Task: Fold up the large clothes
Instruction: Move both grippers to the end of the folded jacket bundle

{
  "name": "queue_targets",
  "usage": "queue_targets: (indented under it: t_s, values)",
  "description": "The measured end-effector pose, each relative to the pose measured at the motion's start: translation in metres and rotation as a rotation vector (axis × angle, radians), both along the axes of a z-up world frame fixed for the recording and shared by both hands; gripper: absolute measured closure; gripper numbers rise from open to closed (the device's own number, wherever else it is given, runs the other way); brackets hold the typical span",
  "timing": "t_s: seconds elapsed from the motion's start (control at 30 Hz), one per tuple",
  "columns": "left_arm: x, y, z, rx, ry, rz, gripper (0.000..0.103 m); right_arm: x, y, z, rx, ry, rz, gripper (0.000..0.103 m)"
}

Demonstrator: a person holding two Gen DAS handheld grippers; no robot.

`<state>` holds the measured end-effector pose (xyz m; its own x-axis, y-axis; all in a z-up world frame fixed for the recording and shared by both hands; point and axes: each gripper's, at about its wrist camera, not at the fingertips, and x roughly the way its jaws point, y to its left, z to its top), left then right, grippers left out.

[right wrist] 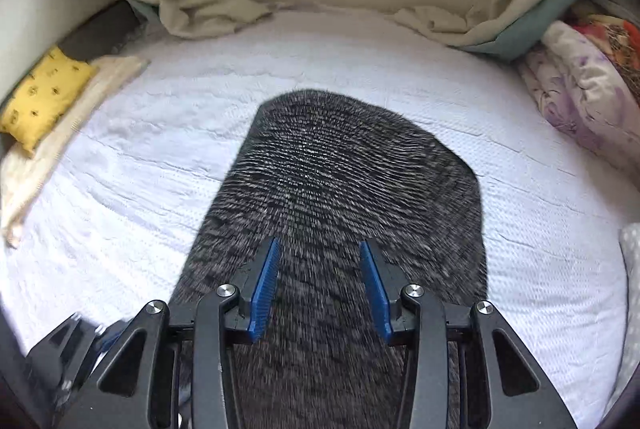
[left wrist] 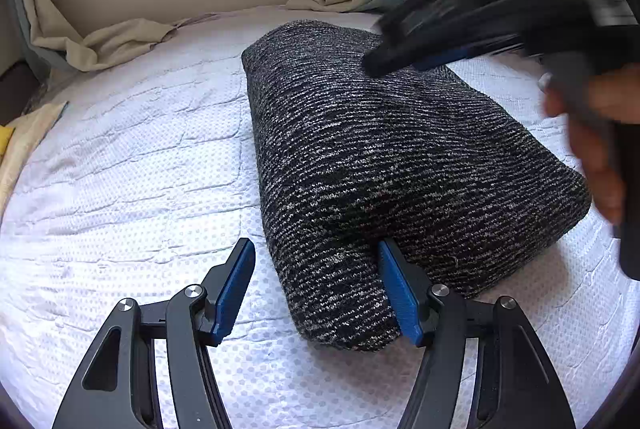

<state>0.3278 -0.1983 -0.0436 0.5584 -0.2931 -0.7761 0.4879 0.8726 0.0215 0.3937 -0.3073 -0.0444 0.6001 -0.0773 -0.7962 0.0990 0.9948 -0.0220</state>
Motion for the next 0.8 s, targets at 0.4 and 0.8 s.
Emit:
queue_targets:
  t_s: [0.4, 0.8]
  values:
    - [0.009, 0.003, 0.004, -0.023, 0.038, 0.017, 0.033, 0.022, -0.013, -0.046, 0.035, 0.043, -0.047, 0.063]
    - [0.034, 0.06, 0.056, -0.289, 0.134, -0.002, 0.011, -0.091, -0.119, 0.018, 0.487, -0.175, -0.13, 0.024]
